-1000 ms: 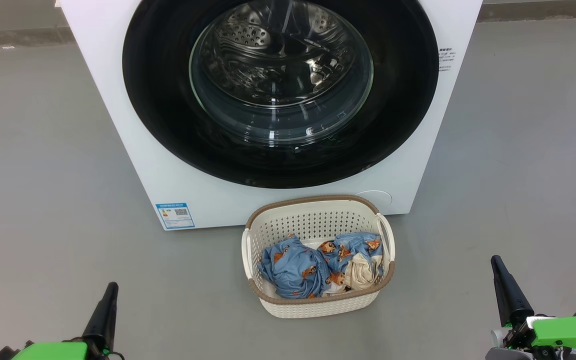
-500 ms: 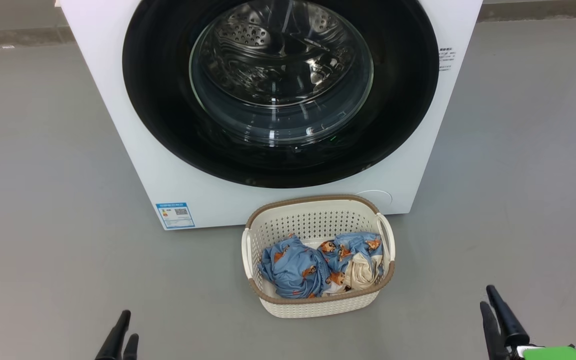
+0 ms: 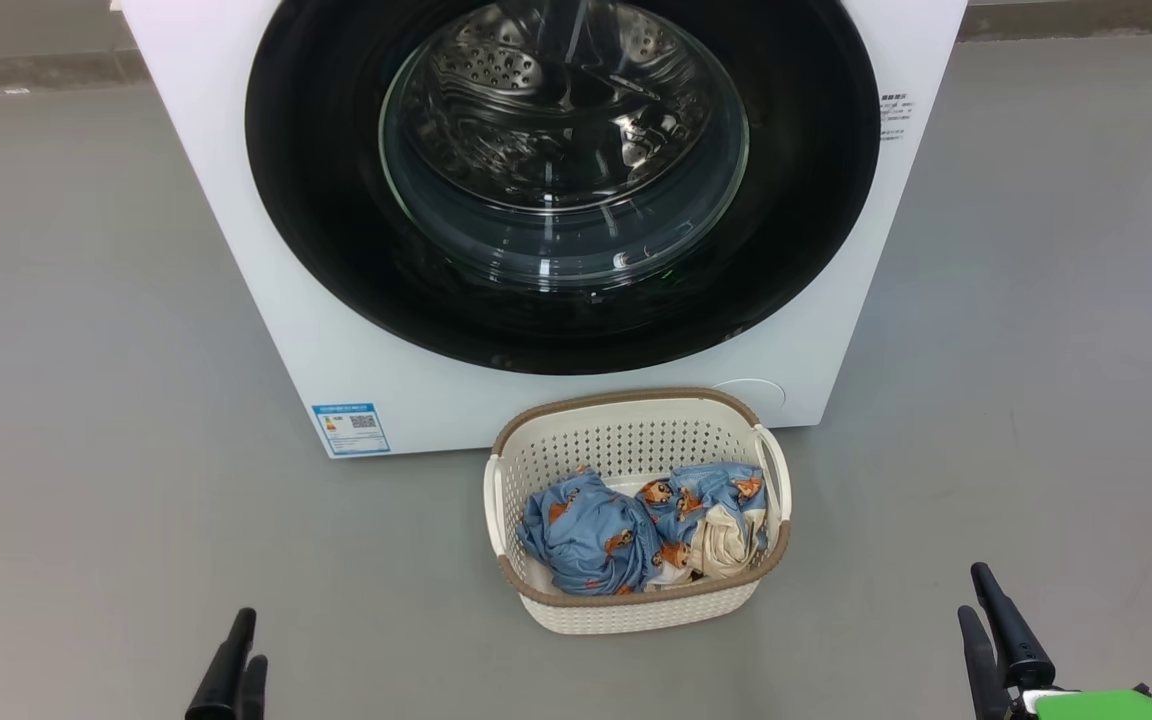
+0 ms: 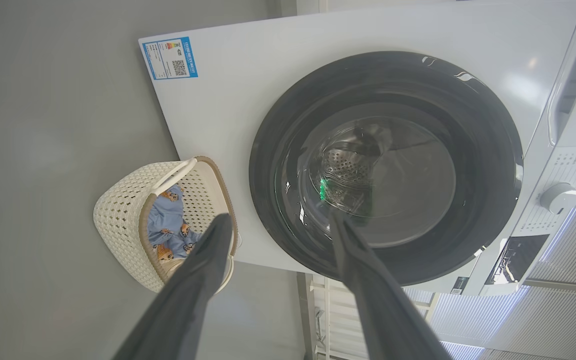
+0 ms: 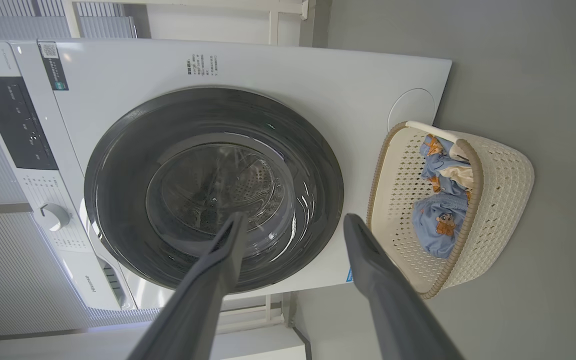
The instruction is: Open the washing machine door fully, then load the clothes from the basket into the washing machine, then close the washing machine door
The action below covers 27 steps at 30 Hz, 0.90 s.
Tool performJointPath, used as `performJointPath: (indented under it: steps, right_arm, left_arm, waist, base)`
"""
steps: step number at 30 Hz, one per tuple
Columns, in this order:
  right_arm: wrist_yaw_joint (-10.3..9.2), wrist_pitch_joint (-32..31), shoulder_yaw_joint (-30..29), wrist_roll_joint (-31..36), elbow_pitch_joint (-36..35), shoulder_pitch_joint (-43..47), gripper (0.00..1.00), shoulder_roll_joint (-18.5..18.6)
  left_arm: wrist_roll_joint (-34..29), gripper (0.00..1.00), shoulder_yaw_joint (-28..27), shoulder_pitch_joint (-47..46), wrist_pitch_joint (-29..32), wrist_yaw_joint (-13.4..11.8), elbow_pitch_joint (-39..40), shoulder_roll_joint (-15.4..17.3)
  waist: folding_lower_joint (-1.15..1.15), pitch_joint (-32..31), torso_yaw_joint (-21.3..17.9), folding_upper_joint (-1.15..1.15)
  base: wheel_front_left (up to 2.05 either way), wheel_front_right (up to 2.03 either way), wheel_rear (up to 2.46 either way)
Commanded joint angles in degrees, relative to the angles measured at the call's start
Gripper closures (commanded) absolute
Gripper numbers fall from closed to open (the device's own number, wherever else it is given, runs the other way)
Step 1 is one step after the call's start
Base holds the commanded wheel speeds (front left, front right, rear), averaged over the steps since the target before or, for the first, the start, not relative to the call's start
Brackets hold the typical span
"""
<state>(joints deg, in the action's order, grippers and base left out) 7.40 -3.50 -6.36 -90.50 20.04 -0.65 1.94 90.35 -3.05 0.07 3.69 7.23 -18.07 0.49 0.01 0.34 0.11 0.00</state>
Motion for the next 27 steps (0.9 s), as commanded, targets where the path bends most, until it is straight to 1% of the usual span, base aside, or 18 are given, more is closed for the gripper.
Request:
performJointPath:
  steps: [1,7,13,20,21,27]
  right_arm:
    - [0.01,0.6,0.5,1.4,-1.6,-2.1,0.0,0.9]
    - [0.02,1.6,1.3,3.8,-1.7,-2.9,0.0,1.5]
    - [0.02,2.6,2.1,7.2,-1.8,-3.6,0.0,2.2]
    - [0.03,3.8,3.3,12.7,-1.6,-4.1,0.0,3.1]
    - [0.03,3.8,3.3,12.7,-1.6,-4.1,0.0,3.1]
    - [0.03,4.8,4.2,18.6,-1.4,-4.5,0.0,3.5]
  left_arm:
    - [-1.3,0.0,-0.3,-1.6,-0.7,0.0,2.1,1.3]
    - [-4.5,0.0,-0.2,-1.9,-1.7,0.0,2.9,1.9]
    - [-9.2,0.0,0.2,-2.0,-2.7,0.1,3.7,2.4]
    - [-15.9,0.0,0.8,-2.0,-3.9,0.1,4.2,2.9]
    - [-15.9,0.0,0.8,-2.0,-3.9,0.1,4.2,2.9]
    - [-21.7,0.0,1.2,-2.0,-4.9,0.1,4.4,3.2]
  waist:
    - [-0.01,0.1,0.0,0.0]
    - [-0.01,0.2,0.0,0.0]
    - [-0.01,0.4,0.1,0.0]
    - [-0.01,0.4,0.1,0.0]
    - [-0.01,0.4,0.1,0.0]
    - [-0.01,0.4,0.1,0.0]
  base:
    - [0.0,0.0,0.0]
    - [0.0,0.0,0.0]
    - [0.0,0.0,0.0]
    - [0.0,0.0,0.0]
    - [0.0,0.0,0.0]
    - [0.0,0.0,0.0]
